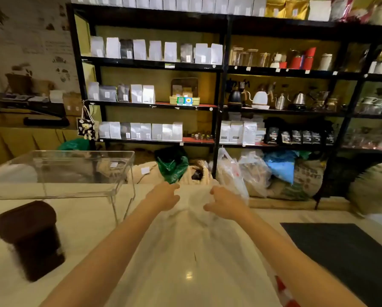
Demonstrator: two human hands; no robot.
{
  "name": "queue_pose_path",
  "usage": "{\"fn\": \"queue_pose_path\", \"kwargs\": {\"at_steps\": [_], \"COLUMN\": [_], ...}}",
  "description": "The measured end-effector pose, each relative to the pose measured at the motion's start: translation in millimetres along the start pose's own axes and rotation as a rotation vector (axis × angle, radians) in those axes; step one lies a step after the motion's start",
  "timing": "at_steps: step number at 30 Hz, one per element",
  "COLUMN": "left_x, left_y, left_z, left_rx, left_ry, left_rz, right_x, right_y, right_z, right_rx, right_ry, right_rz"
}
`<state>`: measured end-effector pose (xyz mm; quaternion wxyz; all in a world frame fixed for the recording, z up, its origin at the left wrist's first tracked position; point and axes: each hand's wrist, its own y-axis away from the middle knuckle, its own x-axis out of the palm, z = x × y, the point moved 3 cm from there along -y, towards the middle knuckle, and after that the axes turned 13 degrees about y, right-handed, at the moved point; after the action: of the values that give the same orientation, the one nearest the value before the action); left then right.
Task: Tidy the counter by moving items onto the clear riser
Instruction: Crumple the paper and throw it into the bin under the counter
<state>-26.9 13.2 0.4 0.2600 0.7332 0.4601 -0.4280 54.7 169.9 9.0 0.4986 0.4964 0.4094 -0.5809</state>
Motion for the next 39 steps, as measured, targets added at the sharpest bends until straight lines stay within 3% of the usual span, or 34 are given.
{"fn": "queue_pose_path", "kwargs": {"at_steps": [5,11,21,28,35,39], "left_x": [31.0,49.9,49.4,34.5,10.2,3.4], "left_y": [-7.9,-2.8,27.8,78.4,166.3,225.5], "left_z": [16.3,27.7,15.5,-0.3,-33.9,-45.9], "left_rx": [-0.027,-0.031,-0.040,-0.068,0.037,0.068], "left_ry": [-0.116,-0.117,0.039,0.079,0.184,0.238], "left_rz": [0.019,0.035,-0.164,-0.228,-0.406,-0.425], "right_x": [23.2,46.8,48.7,31.8,3.3,-1.0], "right_y": [-16.2,-25.2,-3.9,30.4,91.9,138.8], "right_z": [-3.8,-10.0,-11.5,-15.8,-7.7,4.2], "right_rx": [0.052,0.051,-0.141,-0.238,-0.334,-0.348], "right_ry": [0.043,0.116,0.164,-0.103,-0.396,-0.482], "right_rz": [-0.058,-0.015,-0.135,-0.201,-0.282,-0.267]}}
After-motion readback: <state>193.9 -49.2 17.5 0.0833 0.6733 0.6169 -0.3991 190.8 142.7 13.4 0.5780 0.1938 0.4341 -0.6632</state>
